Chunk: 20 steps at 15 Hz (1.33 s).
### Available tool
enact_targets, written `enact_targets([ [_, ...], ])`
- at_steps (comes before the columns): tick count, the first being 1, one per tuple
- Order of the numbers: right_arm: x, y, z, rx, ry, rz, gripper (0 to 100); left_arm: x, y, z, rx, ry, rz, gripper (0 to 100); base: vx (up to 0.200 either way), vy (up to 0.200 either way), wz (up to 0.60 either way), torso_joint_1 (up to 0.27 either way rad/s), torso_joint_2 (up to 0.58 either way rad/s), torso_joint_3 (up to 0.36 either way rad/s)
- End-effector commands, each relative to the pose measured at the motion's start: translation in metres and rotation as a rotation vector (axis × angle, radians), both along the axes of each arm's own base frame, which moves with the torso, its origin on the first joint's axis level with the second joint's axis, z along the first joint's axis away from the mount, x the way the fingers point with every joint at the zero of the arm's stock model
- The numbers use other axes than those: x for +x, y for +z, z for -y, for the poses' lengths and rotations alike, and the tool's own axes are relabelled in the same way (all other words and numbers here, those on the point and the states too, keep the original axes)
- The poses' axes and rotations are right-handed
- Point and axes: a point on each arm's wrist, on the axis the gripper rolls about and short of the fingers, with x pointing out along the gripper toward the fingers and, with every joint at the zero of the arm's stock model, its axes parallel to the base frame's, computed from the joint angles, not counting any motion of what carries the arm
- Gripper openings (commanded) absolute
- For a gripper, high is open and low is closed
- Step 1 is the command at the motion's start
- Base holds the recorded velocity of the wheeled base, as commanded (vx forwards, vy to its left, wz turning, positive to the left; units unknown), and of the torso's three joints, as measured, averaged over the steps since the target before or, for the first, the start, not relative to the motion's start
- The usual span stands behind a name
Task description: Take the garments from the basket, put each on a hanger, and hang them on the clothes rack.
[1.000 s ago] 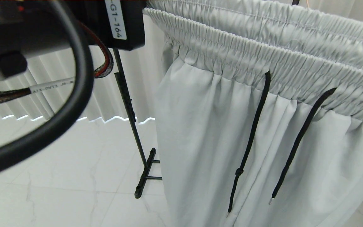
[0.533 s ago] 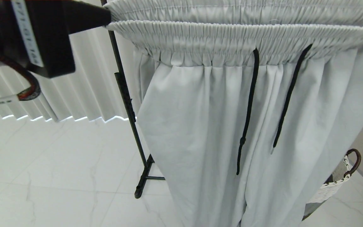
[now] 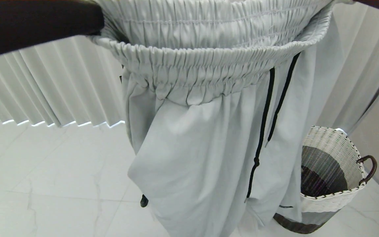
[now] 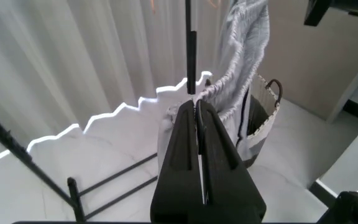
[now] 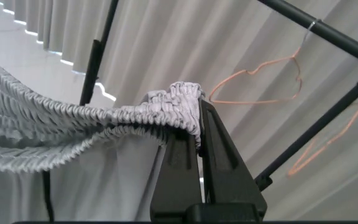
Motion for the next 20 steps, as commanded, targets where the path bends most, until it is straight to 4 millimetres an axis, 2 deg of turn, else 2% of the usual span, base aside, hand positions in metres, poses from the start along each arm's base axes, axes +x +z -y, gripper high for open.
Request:
enact_targets([
  [1,0.008,-0.003,-0.009,-0.019,0.001,-0.012,0,-0.007,-0.001,-0.005,-0.004,-0.022,0.001,0,0.0,0.0,0.0,0.0,0.0,0.0],
  [4,0.006,-0.003,-0.007,-0.021,-0.002,-0.015,0,-0.008,0.002,-0.014,-0.017,0.009,0.008,0,0.0,0.0,0.0,0.0,0.0,0.0],
  [7,0.0,-0.001,0.002,-0.017,-0.073,-0.018,0,-0.003,0.002,-0.013,0.003,0.038,0.028,0,0.0,0.0,0.0,0.0,0.0,0.0],
  [11,-0.015,0.004,0.02,-0.045,-0.105,0.023,0,0.031,0.0,0.008,0.049,0.224,0.054,0,0.0,0.0,0.0,0.0,0.0,0.0],
  [13,-0.02,0.001,0.026,-0.066,-0.102,0.007,0,0.032,-0.006,0.007,0.081,0.237,0.059,0,0.0,0.0,0.0,0.0,0.0,0.0],
  [16,-0.025,0.004,0.024,-0.053,-0.068,0.017,0,0.027,-0.017,-0.011,0.17,0.235,0.101,0,0.0,0.0,0.0,0.0,0.0,0.0],
  [20,-0.035,0.003,0.011,-0.054,0.026,0.013,0,0.021,-0.011,-0.03,0.132,0.221,0.117,0,0.0,0.0,0.0,0.0,0.0,0.0],
])
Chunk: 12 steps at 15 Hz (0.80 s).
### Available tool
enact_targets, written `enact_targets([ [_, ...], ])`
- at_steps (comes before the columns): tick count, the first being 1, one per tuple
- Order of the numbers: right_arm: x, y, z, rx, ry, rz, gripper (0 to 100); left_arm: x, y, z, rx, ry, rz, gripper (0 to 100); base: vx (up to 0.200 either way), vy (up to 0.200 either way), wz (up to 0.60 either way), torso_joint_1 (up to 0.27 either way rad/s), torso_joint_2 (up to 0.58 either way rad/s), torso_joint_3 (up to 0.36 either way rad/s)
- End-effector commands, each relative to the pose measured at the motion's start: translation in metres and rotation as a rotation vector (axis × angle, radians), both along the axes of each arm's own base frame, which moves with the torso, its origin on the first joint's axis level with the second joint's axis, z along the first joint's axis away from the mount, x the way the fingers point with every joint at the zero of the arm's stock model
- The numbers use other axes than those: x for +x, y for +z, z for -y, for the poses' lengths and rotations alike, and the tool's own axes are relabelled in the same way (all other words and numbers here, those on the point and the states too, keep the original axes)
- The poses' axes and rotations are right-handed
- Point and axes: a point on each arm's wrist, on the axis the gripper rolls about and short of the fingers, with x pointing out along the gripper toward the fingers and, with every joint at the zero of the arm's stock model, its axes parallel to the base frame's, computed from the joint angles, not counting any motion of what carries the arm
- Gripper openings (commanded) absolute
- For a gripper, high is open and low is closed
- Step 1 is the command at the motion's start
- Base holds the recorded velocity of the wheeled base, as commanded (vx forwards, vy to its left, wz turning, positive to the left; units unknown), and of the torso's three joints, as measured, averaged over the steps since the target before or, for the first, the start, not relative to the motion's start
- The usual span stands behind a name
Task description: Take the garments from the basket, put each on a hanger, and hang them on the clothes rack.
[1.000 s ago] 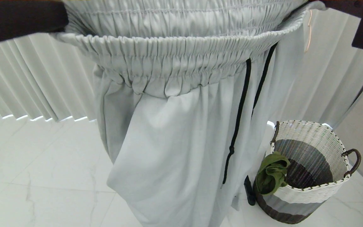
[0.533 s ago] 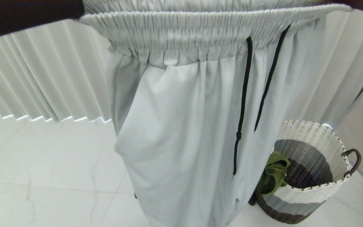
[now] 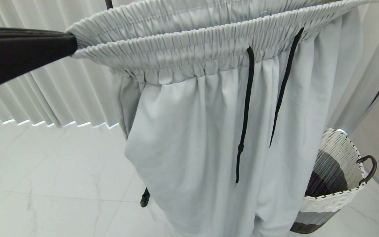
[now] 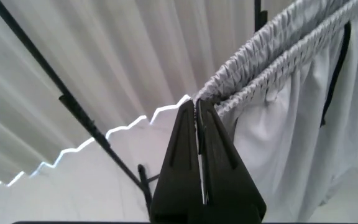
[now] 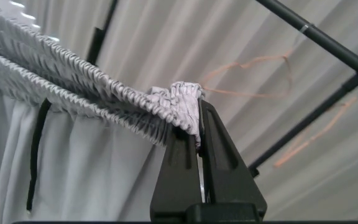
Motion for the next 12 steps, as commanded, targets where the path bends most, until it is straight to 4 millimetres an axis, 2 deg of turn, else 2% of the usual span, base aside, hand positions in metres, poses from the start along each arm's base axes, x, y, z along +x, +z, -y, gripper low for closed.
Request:
enact_targets([
  [1,-0.003,0.001,-0.009,0.005,0.046,0.003,0,-0.004,0.005,-0.012,-0.042,-0.032,0.008,0,0.0,0.0,0.0,0.0,0.0,0.0],
  [3,-0.004,0.0,-0.014,0.01,0.066,0.004,0,-0.007,0.01,-0.018,-0.074,-0.152,0.016,0,0.0,0.0,0.0,0.0,0.0,0.0],
  [7,-0.005,0.002,-0.012,0.019,0.065,0.01,0,0.001,0.021,-0.024,-0.163,-0.153,0.045,0,0.0,0.0,0.0,0.0,0.0,0.0],
  [9,-0.006,0.006,-0.009,0.034,0.065,0.019,0,0.0,0.019,-0.027,-0.162,-0.156,0.048,0,0.0,0.0,0.0,0.0,0.0,0.0],
  [12,-0.006,0.008,-0.009,0.041,0.063,0.022,0,0.002,0.011,-0.021,-0.133,-0.176,0.032,0,0.0,0.0,0.0,0.0,0.0,0.0],
])
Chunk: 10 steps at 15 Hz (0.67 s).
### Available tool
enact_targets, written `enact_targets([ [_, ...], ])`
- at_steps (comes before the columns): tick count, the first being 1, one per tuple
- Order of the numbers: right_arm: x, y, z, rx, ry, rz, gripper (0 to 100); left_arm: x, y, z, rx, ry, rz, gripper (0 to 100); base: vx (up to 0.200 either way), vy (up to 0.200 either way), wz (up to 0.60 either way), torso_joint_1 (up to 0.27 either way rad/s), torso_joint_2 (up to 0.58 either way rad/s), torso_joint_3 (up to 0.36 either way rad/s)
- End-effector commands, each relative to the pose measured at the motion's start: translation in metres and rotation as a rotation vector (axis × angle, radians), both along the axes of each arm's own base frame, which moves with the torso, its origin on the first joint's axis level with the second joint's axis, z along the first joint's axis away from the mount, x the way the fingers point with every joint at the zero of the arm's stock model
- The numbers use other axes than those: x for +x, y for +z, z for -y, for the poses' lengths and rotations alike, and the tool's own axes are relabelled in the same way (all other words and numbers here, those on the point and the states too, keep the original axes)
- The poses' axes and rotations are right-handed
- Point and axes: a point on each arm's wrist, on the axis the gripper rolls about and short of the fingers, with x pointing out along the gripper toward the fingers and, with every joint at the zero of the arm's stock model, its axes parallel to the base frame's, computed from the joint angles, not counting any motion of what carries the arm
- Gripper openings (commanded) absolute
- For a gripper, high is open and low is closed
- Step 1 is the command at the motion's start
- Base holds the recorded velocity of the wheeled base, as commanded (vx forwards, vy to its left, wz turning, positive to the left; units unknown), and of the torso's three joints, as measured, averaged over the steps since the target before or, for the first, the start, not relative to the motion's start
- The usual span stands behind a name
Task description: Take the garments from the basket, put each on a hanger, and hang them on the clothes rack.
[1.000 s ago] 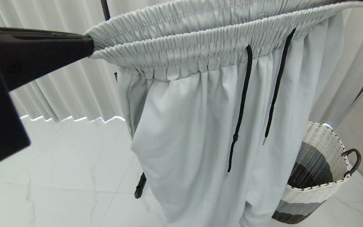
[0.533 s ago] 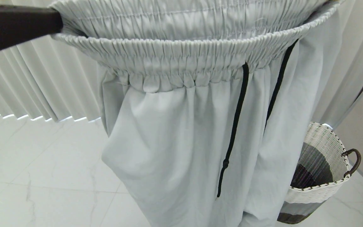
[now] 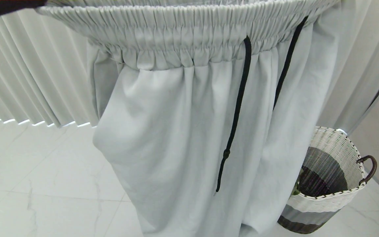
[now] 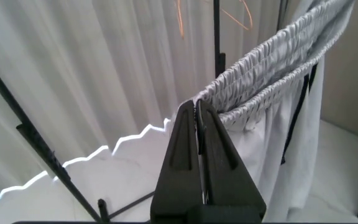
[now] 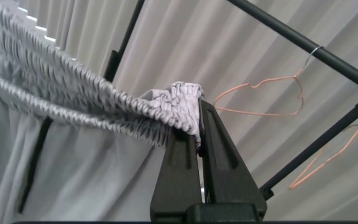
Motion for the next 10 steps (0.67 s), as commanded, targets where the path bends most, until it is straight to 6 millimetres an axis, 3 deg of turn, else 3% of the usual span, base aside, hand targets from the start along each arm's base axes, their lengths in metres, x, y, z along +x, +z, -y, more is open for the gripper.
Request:
enact_targets([
  [1,0.001,-0.001,-0.001,0.004,0.002,-0.009,0,0.003,-0.008,0.005,0.031,-0.009,-0.012,0,0.0,0.0,0.0,0.0,0.0,0.0],
  [7,0.004,-0.001,-0.008,0.017,0.007,-0.022,0,0.018,-0.026,0.007,0.099,-0.022,-0.034,0,0.0,0.0,0.0,0.0,0.0,0.0],
  [10,0.011,-0.004,-0.019,0.011,0.01,-0.025,0,0.021,-0.046,0.011,0.159,-0.04,-0.068,0,0.0,0.0,0.0,0.0,0.0,0.0],
])
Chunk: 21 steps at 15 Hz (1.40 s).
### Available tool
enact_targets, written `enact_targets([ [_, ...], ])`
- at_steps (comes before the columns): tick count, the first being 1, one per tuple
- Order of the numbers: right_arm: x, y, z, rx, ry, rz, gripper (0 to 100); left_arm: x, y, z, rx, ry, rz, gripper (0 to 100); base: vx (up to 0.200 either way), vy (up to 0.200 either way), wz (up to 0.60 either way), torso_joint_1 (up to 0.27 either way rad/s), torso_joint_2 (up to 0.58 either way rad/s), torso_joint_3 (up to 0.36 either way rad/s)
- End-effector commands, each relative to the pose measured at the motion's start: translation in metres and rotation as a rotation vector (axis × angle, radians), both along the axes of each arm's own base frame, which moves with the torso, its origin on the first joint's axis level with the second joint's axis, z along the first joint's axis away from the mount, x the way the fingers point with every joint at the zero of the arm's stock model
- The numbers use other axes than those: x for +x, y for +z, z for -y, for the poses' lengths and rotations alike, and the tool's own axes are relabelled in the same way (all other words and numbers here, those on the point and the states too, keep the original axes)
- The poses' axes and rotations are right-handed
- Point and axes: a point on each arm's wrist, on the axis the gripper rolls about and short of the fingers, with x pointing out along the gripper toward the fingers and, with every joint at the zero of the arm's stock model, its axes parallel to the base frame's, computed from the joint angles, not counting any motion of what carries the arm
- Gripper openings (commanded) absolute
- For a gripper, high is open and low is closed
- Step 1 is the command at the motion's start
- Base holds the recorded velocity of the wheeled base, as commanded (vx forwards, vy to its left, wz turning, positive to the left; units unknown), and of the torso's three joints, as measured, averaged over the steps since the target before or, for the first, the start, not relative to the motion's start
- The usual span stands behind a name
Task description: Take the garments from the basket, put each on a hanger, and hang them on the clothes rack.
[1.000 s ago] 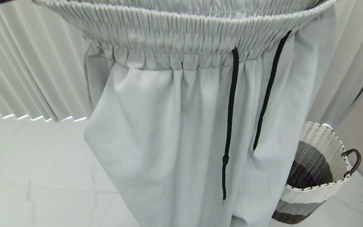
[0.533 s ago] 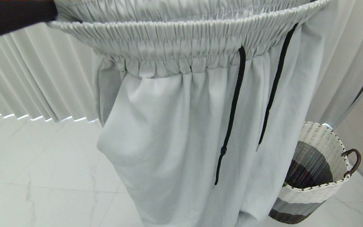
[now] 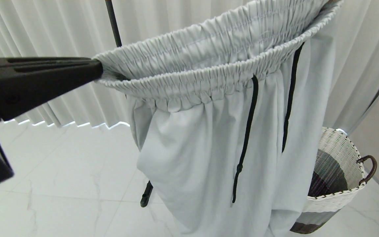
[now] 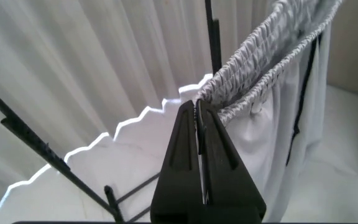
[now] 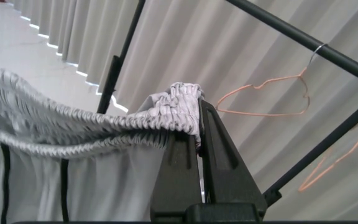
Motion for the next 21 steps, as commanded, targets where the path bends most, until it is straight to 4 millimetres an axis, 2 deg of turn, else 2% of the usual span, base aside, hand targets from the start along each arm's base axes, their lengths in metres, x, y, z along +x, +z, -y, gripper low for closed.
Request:
enact_targets([
  [1,0.007,-0.005,-0.012,-0.019,0.002,-0.01,0,0.002,-0.017,0.004,0.051,-0.023,-0.031,0,0.0,0.0,0.0,0.0,0.0,0.0],
  [4,0.013,-0.005,-0.023,-0.012,0.001,-0.006,0,0.003,-0.034,0.007,0.08,-0.053,-0.081,0,0.0,0.0,0.0,0.0,0.0,0.0],
  [13,0.028,0.0,-0.048,-0.01,0.001,-0.004,0,0.005,-0.049,0.005,0.097,-0.034,-0.127,0,0.0,0.0,0.0,0.0,0.0,0.0],
  [14,0.029,0.0,-0.049,-0.01,0.001,-0.004,0,0.005,-0.05,0.005,0.098,-0.037,-0.128,100,0.0,0.0,0.0,0.0,0.0,0.0],
  [21,0.03,-0.002,-0.052,-0.018,0.002,-0.009,0,0.003,-0.051,0.006,0.068,-0.107,-0.164,100,0.0,0.0,0.0,0.0,0.0,0.0],
])
